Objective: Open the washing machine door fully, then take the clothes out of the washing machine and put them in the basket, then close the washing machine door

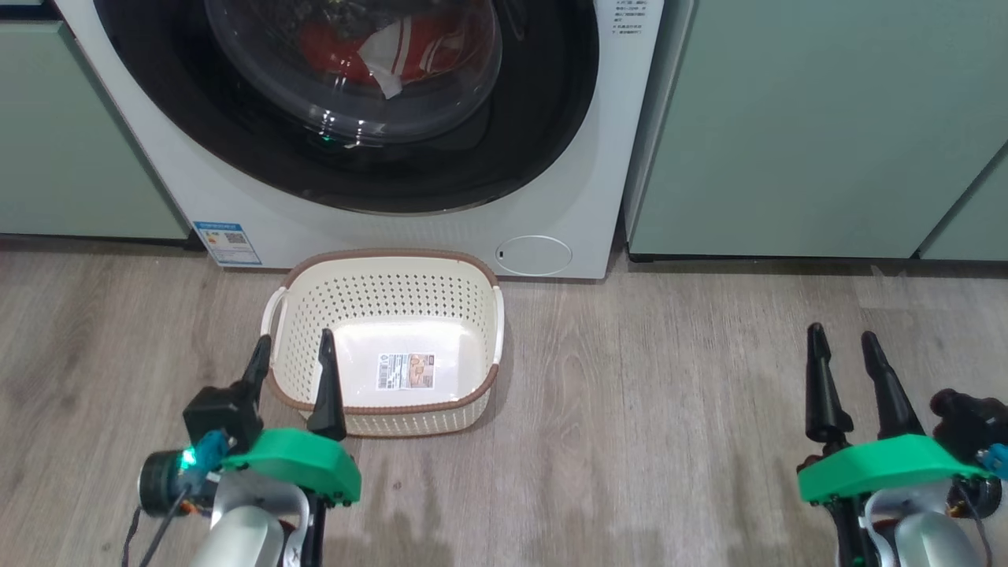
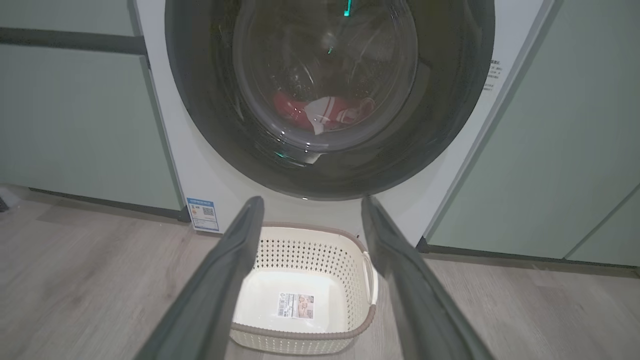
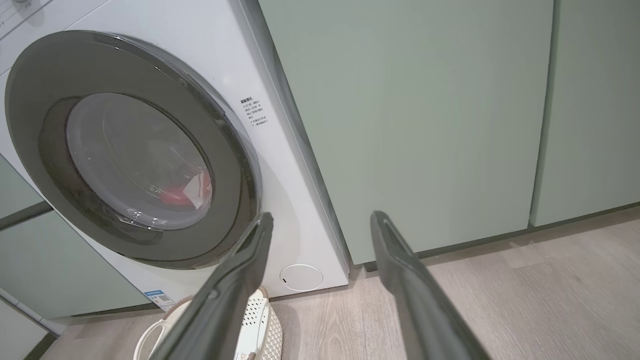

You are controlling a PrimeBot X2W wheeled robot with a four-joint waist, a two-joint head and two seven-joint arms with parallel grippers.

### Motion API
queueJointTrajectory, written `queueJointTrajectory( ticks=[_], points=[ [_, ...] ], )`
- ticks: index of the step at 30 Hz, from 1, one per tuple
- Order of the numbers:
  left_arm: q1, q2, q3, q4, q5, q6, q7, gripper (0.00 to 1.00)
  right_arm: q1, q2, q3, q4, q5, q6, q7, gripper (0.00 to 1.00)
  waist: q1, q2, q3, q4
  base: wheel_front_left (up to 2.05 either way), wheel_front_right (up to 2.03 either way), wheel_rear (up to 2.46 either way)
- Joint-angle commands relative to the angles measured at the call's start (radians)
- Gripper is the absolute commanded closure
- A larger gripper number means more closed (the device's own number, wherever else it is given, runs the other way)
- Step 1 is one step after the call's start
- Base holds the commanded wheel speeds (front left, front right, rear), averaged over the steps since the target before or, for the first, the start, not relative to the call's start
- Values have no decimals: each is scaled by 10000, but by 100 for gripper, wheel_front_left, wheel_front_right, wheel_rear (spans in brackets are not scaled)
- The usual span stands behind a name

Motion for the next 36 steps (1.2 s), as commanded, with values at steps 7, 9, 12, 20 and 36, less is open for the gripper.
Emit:
queueJointTrajectory(
  ticks=[7, 9, 12, 20, 36],
  points=[
    [-594, 240, 229, -472, 1019, 217, -349, 0, -523, -152, 293, -248, -952, -5, -360, 0, -1, 0, -22, 23, 0, 0, 0],
    [-605, 233, 259, -488, 1250, 248, -408, 0, -541, -155, 310, -239, -1177, -5, -420, 0, -1, 0, -26, 31, 0, 0, 0],
    [-626, 236, 303, -504, 1623, 289, -497, 0, -561, -159, 323, -216, -1476, -5, -508, 0, -1, 0, -28, 44, 0, 0, 0],
    [-669, 204, 312, -400, 2625, 284, -732, 0, -630, -172, 442, -182, -2268, -5, -743, 0, -1, 0, -16, 65, 0, 0, 0],
    [-646, -119, 1138, -69, 3631, 25, -1018, 0, -706, -187, 424, 63, -2949, -6, -1029, 0, -1, 0, -14, 68, 0, 0, 0]
  ],
)
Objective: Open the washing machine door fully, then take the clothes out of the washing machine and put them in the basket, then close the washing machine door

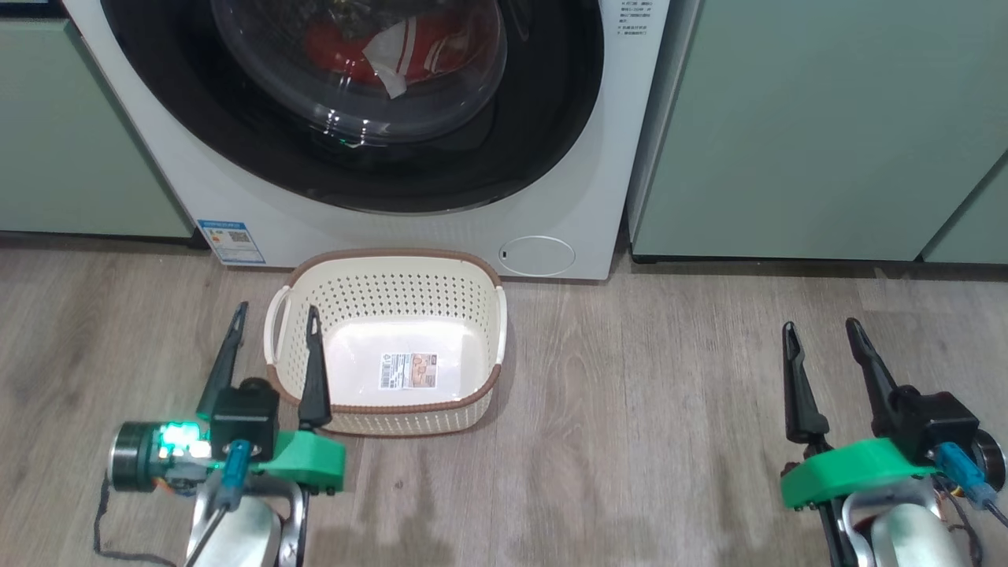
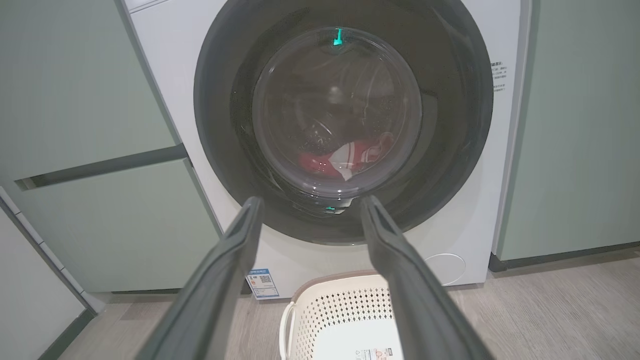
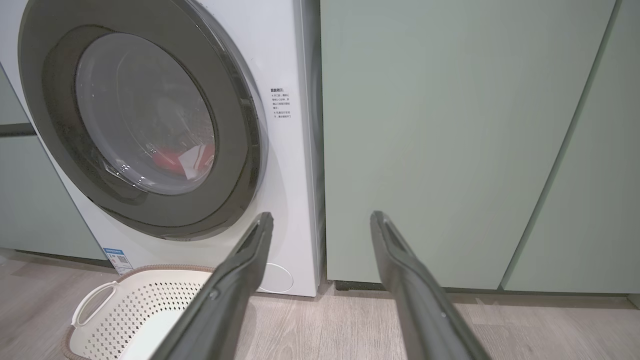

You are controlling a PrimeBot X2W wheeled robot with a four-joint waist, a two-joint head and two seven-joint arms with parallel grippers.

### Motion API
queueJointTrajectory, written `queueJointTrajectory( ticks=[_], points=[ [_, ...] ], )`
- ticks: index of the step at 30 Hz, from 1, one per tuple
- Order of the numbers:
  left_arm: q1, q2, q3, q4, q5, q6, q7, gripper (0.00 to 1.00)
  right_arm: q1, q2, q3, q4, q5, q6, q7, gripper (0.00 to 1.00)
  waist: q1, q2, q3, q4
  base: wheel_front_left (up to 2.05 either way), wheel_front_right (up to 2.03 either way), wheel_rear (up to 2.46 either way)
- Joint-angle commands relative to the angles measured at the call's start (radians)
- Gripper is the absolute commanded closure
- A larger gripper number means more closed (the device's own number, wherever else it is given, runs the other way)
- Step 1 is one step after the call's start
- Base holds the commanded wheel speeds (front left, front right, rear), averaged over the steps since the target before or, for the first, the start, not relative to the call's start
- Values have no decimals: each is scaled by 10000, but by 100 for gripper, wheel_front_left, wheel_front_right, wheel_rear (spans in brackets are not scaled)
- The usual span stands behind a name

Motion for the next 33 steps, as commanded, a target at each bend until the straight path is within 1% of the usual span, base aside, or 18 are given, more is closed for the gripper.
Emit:
queueJointTrajectory(
  ticks=[1, 16, 17, 18, 19, 20, 21, 23, 25, 28, 31, 33],
  points=[
    [-461, 45, 484, -270, 73, -87, -91, 0, -495, -152, 233, -257, 45, -6, -134, 0, 0, 0, 1, -2, 0, 0, 0],
    [-442, -235, 850, -175, 314, -522, -91, 0, -529, -152, 156, -192, 388, -6, -134, 0, 0, 0, 37, 18, 0, 0, 0],
    [-443, -252, 858, -170, 322, -544, -91, 0, -540, -152, 148, -157, 493, -6, -134, 15, 0, 0, 44, 24, 0, 0, 0],
    [-444, -269, 865, -167, 330, -567, -91, 0, -566, -152, 110, -102, 668, -6, -134, 50, 0, 0, 54, 31, 0, 0, 0],
    [-440, -287, 871, -161, 335, -590, -91, 0, -607, -152, 45, -17, 934, -6, -134, 77, 0, 0, 64, 39, 0, 0, 0],
    [-433, -306, 875, -145, 333, -619, -91, 0, -668, -152, -19, 76, 1227, -6, -134, 100, 0, 0, 79, 52, 0, 0, 0],
    [-424, -329, 867, -130, 339, -647, -91, 0, -742, -152, -82, 187, 1548, -6, -134, 100, 0, 0, 99, 72, 0, 0, 0],
    [-433, -391, 819, -111, 351, -707, -91, 0, -979, -152, -385, 491, 2548, -6, -134, 100, 0, 0, 184, 154, 0, 0, 0],
    [-472, -460, 744, -97, 366, -766, -91, 0, -1357, -152, -764, 964, 3911, -6, -134, 100, 0, 0, 319, 270, 0, 0, 0],
    [-584, -550, 688, -73, 337, -851, -91, 0, -2189, -152, -992, 1690, 5723, -6, -134, 100, 0, 0, 669, 425, 0, 0, 0],
    [-741, -636, 612, -50, 328, -936, -91, 0, -3174, -214, -850, 2489, 7528, -6, -134, 100, 0, 0, 1083, 590, 0, 0, 0],
    [-859, -690, 562, -32, 313, -996, -91, 0, -3875, -596, -428, 2921, 8876, -6, -55, 100, 0, 0, 1390, 715, 0, 0, 0]
  ],
)
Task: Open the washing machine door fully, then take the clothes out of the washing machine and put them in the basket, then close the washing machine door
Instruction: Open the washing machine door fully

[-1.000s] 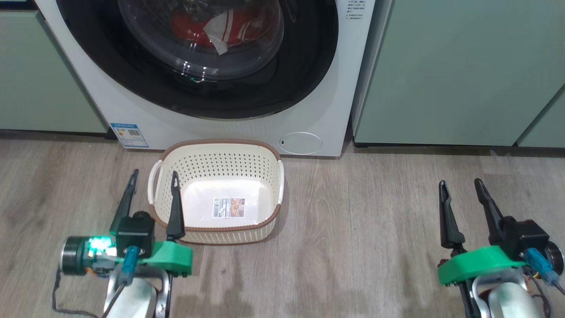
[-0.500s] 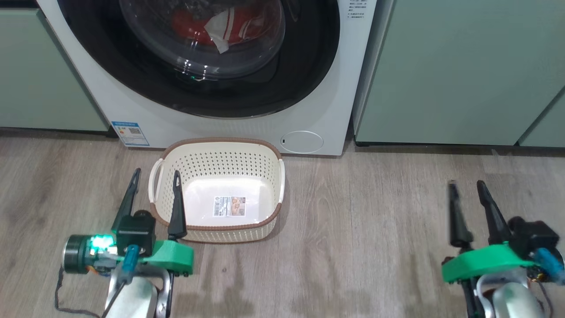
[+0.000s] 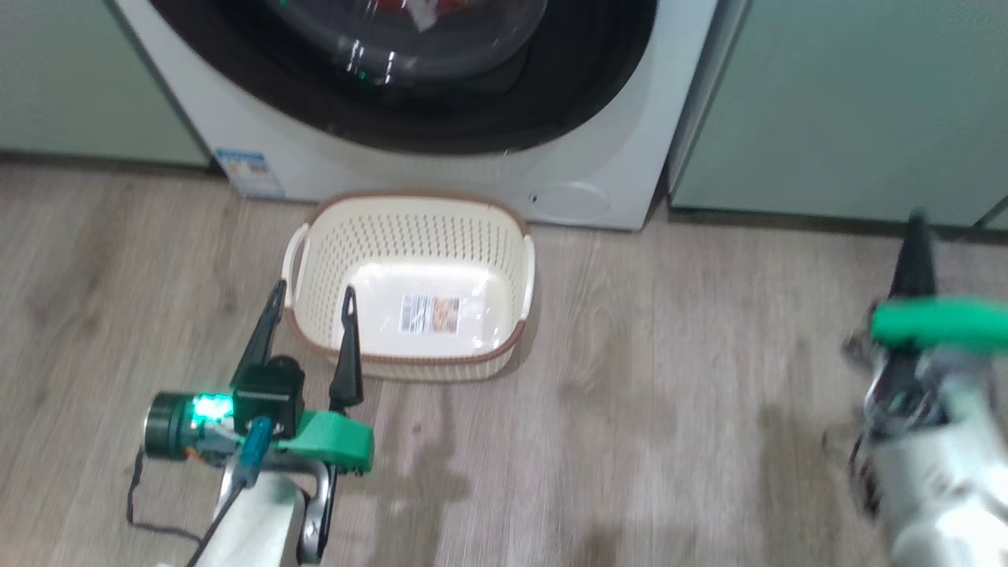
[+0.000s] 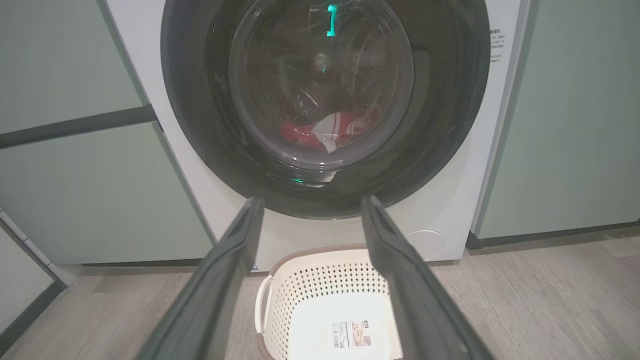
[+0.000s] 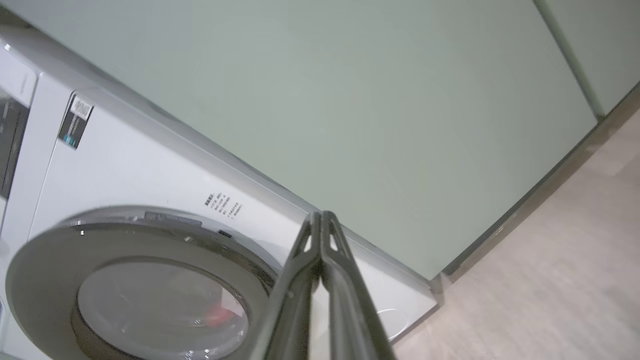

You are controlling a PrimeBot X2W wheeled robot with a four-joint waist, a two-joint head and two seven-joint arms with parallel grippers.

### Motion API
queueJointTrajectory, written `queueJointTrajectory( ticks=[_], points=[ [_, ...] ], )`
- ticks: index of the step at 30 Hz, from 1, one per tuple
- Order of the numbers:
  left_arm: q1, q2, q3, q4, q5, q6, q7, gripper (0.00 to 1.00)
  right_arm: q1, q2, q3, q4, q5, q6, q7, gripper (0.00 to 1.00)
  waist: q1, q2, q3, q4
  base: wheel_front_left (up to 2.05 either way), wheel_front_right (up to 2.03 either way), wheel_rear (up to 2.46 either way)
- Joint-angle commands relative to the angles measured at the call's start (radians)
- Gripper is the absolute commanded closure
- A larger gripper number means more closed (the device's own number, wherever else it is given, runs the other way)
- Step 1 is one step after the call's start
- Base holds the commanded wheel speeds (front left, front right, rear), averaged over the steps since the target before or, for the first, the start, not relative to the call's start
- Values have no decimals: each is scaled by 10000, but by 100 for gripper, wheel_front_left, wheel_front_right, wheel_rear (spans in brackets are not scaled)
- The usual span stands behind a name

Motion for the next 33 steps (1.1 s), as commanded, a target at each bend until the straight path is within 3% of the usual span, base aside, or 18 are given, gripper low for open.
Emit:
queueJointTrajectory(
  ticks=[1, 8, 10, 24, 33],
  points=[
    [-619, -1, 271, -267, 59, -54, -65, 0, -903, -570, 532, -149, 1051, -6, 157, 100, 0, 0, 551, 281, 0, 0, 0],
    [-1203, -173, 94, -199, -31, -196, -65, 0, -3610, -2266, 1243, 83, 4644, -6, 2697, 100, 0, 0, 1860, 743, 0, 0, 0],
    [-1331, -200, 20, -183, -35, -223, -65, 0, -4266, -2526, 1406, 108, 5033, -6, 3307, 100, 0, 0, 2112, 849, 0, 0, 0],
    [-2035, -266, -666, -204, -346, -27, -65, 0, -7843, -3466, 2823, 595, 5439, -6, 6108, 100, 0, 0, 3428, 1449, 0, 0, 0],
    [-2434, -268, -1114, -258, -629, 200, -65, 0, -9667, -3239, 3596, 1549, 5289, -6, 6899, 100, 0, 0, 4083, 1736, 0, 0, 0]
  ],
)
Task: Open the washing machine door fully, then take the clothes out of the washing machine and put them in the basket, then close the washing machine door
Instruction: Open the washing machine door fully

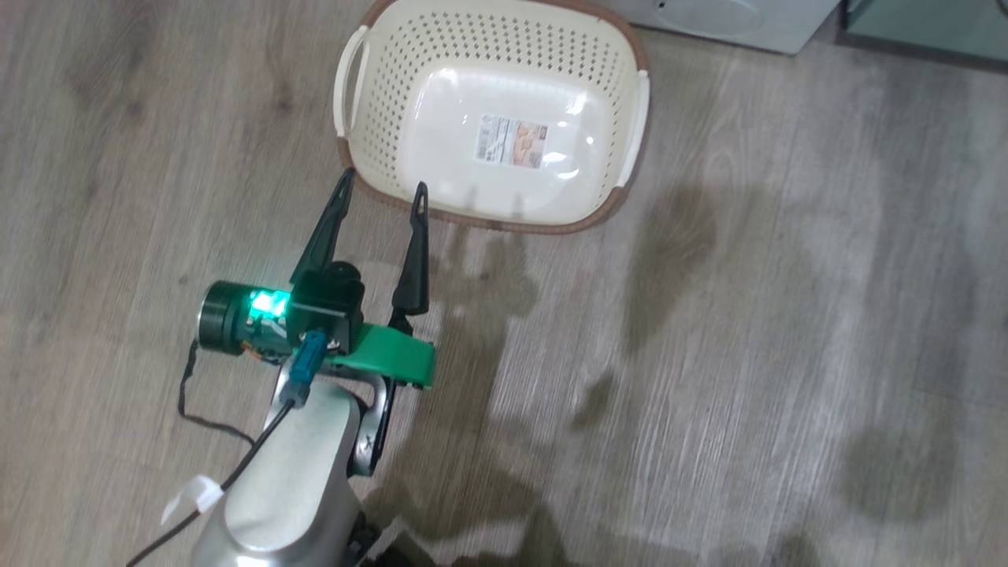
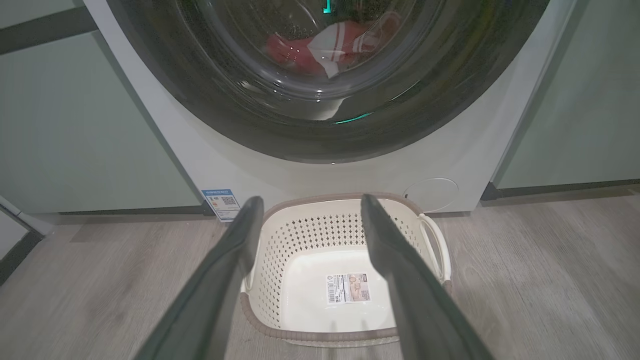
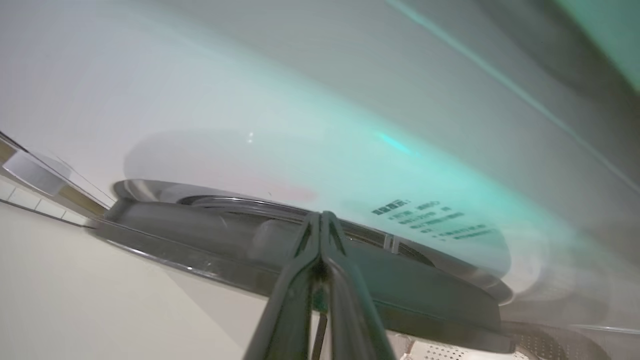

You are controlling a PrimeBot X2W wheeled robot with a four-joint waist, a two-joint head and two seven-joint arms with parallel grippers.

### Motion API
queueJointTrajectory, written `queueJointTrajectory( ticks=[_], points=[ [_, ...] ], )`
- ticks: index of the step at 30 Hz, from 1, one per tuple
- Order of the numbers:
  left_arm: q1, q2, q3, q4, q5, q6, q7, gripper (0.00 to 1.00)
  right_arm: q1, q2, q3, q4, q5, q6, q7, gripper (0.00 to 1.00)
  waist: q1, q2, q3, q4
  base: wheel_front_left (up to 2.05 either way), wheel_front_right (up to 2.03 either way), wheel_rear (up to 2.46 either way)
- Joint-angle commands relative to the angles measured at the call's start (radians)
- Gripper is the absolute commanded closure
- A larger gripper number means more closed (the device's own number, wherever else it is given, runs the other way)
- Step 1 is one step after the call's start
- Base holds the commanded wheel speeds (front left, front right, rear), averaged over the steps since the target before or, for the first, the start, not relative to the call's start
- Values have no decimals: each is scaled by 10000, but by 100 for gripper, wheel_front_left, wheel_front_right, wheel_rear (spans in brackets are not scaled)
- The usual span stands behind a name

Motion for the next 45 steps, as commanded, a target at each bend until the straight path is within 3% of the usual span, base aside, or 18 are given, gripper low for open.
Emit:
queueJointTrajectory(
  ticks=[1, 9, 17, 33, 38, 45],
  points=[
    [-225, 135, 191, -319, -93, 105, -65, 0, -511, 210, 151, -178, -153, -2, 113, 100, -1, 0, 167, 134, 0, 0, 0],
    [-429, 134, -42, -341, -306, 290, -65, 0, -1328, 542, 641, 294, -211, -2, 245, 100, -1, 0, 369, 359, 0, 0, 0],
    [-413, 134, -60, -319, -370, 395, -65, 0, -1137, 626, 1170, -122, 25, -2, 869, 100, -1, 0, 222, 355, 0, 0, 0],
    [317, 134, 680, -117, -46, 124, -65, 0, 1072, 513, 2358, -1432, 762, -2, 2941, 100, -1, 0, -1417, 30, 0, 0, 0],
    [747, 133, 985, -45, 82, -32, -65, 0, 2138, 629, 2619, -1883, 1111, -2, 3548, 100, -1, 0, -2156, 71, 0, 0, 0],
    [1270, 133, 1309, 48, 200, -173, -65, 0, 3383, 1126, 2591, -1980, 1452, -2, 3593, 100, -1, 0, -3025, 256, 0, 0, 0]
  ],
)
